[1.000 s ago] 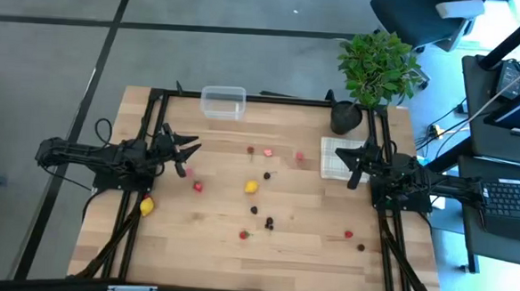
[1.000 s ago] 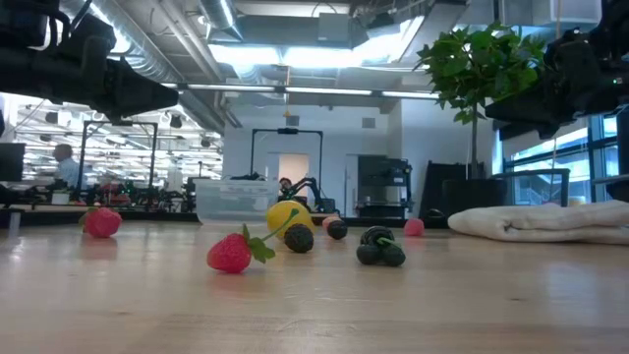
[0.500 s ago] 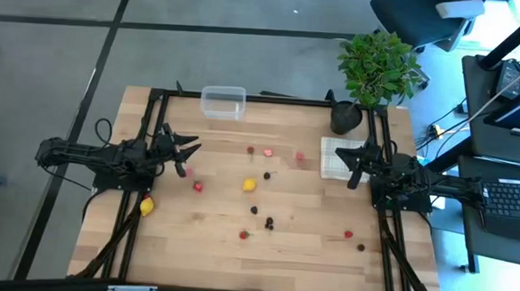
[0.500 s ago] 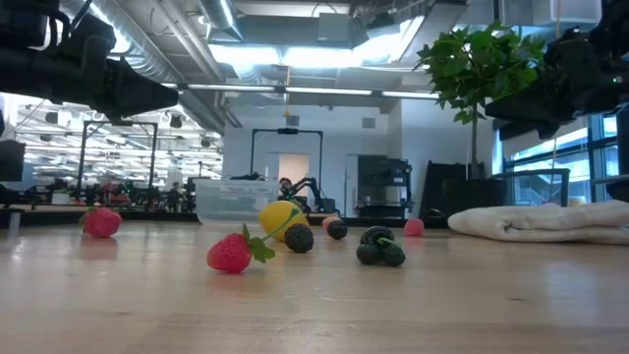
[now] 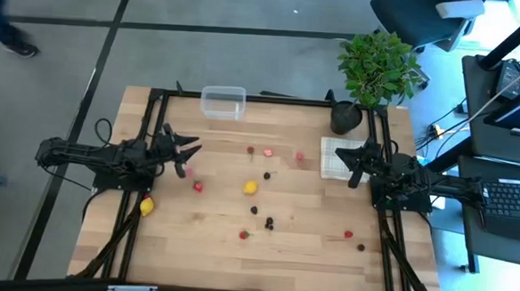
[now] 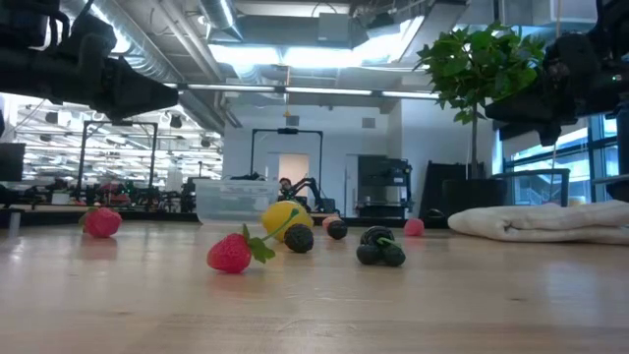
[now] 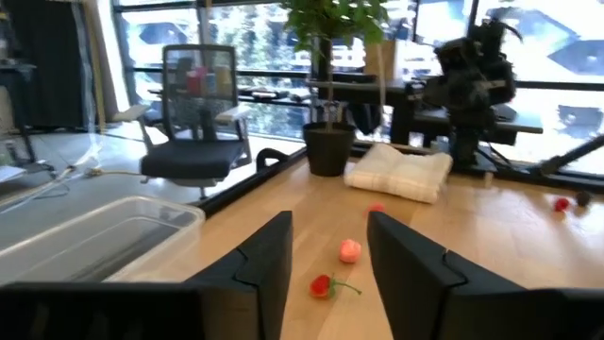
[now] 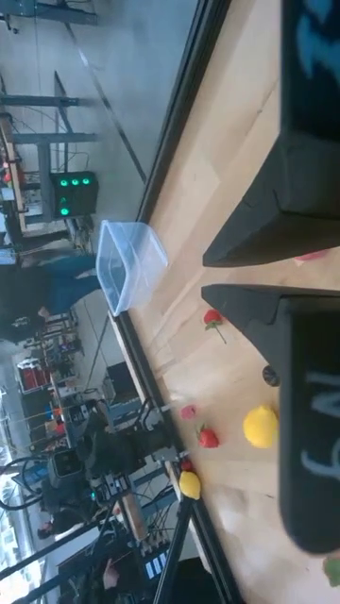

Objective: Pick and placing Produce into tupperware
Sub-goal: Put the bottom left pink peach into the transparent bin

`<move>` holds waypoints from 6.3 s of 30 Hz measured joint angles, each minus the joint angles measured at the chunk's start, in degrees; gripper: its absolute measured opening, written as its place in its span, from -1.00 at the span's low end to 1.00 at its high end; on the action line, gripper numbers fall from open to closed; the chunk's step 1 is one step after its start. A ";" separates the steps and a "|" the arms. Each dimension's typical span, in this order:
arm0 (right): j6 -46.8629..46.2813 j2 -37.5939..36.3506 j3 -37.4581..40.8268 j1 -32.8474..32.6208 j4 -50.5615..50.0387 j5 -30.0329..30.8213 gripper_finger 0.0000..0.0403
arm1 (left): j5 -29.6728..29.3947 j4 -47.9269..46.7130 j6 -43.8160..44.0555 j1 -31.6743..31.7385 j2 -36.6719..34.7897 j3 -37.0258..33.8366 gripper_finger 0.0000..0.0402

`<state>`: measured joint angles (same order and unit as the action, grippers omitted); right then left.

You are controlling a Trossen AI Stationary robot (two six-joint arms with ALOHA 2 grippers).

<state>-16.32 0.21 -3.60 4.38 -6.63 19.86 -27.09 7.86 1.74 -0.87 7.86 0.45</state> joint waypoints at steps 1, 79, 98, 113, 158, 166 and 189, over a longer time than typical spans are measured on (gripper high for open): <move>0.04 0.00 0.00 0.00 0.00 0.00 -0.78 | 0.77 -0.36 -0.01 -0.01 -0.02 0.02 -0.25; 4.74 0.00 0.00 -0.02 2.49 0.07 -0.78 | 15.93 -53.47 32.20 0.38 52.96 24.06 0.04; 4.81 0.00 0.00 -0.02 2.49 0.09 -0.78 | 14.56 -47.87 29.62 0.38 53.83 24.06 -0.02; 4.81 0.00 0.00 -0.02 2.34 0.09 -0.78 | 14.41 -44.65 29.16 0.33 60.19 24.37 -0.09; 6.25 0.00 0.00 -0.02 3.92 0.07 -0.78 | 2.56 -25.01 8.30 31.93 64.18 49.62 -0.63; 6.29 0.00 0.00 0.00 4.35 0.09 -0.78 | 10.38 -26.56 8.39 38.82 74.24 55.45 -0.70; 6.01 0.00 0.00 0.00 4.13 0.07 -0.78 | 19.08 -41.78 10.10 43.99 97.93 72.74 -0.59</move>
<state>-10.31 0.21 -3.60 4.38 -2.50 19.92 -8.01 -33.92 11.84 43.12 105.79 73.19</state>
